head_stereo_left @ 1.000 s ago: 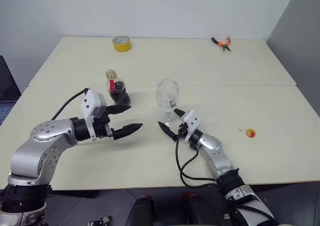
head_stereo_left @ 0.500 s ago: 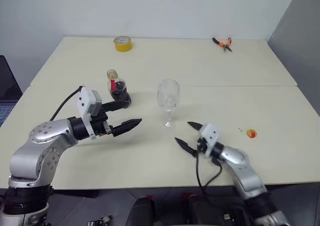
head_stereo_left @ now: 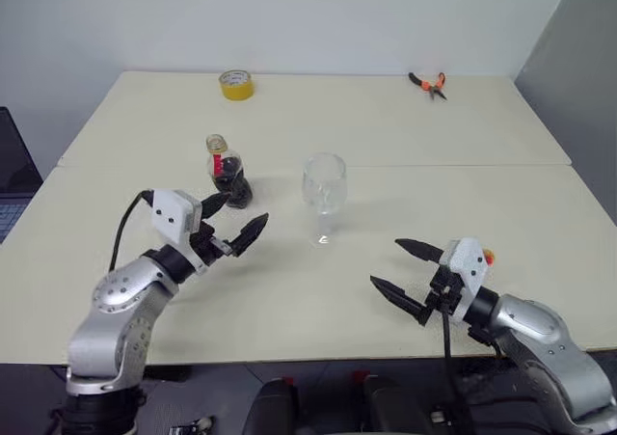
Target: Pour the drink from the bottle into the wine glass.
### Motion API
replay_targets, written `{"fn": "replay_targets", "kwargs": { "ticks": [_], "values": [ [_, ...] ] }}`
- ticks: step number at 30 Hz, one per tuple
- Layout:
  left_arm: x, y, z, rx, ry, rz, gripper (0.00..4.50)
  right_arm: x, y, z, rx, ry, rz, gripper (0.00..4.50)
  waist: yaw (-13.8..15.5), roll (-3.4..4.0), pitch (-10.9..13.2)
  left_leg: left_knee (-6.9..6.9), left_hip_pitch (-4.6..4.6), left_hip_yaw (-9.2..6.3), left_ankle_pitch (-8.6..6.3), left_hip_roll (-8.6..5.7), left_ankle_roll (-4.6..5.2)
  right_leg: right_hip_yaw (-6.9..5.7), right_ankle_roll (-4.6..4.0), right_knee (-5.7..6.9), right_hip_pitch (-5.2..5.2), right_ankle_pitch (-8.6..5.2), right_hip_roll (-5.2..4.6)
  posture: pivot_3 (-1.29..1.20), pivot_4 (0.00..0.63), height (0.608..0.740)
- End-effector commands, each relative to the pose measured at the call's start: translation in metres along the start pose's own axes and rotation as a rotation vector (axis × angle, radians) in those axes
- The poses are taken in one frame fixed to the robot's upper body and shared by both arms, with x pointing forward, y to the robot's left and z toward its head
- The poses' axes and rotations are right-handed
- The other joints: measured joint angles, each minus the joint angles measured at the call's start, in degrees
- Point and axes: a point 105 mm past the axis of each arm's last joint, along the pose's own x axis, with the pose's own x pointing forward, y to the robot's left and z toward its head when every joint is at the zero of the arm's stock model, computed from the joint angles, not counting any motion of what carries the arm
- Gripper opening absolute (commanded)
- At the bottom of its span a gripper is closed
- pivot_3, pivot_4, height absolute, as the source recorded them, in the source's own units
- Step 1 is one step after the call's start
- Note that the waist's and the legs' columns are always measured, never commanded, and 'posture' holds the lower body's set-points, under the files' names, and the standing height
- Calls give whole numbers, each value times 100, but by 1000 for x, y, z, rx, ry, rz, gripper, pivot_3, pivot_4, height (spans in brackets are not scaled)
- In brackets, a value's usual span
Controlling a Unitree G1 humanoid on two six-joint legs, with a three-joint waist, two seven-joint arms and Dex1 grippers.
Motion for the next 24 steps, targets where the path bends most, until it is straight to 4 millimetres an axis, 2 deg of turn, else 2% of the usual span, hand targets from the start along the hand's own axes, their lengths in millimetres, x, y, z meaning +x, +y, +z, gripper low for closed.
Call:
{"fn": "replay_targets", "kwargs": {
  "ticks": [1, 5, 9, 12, 18, 24],
  "values": [
    [-4, 24, 4, 80, -59, 205, 4500, -5, -5, 19, -22, -39, -19, 4453, 4, -1, -1, 0, 2, 0, 0, -1, 0, 0, 0, -1, 2, 0, 0, 0, 150, 740],
    [3, 29, -11, 64, -31, 276, 4500, 0, -8, 34, -35, -68, -24, 4453, 5, -1, 0, -1, 1, 2, 0, -2, 0, 2, 0, -1, 1, 0, 1, 0, 150, 740],
    [13, 27, -20, 10, -4, 256, 4500, 7, -8, 53, -48, -111, -22, 4453, 2, -1, 0, -1, -3, 0, 0, -3, 0, -1, 0, -2, 0, 0, 1, 0, 150, 740],
    [25, 35, -23, 3, 9, 246, 4500, 12, -9, 64, -56, -140, -15, 4453, 5, -2, -1, 1, -3, -2, 0, -4, 0, -4, 0, -1, 0, 0, 1, 0, 150, 740],
    [37, 53, -25, -1, 30, 309, 4500, 12, -7, 68, -58, -143, -2, 4453, 5, -3, -1, 0, -8, 3, 0, -5, 0, 0, 0, -8, -2, 0, 0, 0, 150, 740],
    [51, 60, -21, 37, 28, 324, 4500, 10, -5, 65, -62, -141, 2, 4453, 5, -4, -1, 0, -7, -3, 0, -3, 0, -6, 0, -3, -3, 1, 1, 0, 150, 740]
  ]
}}
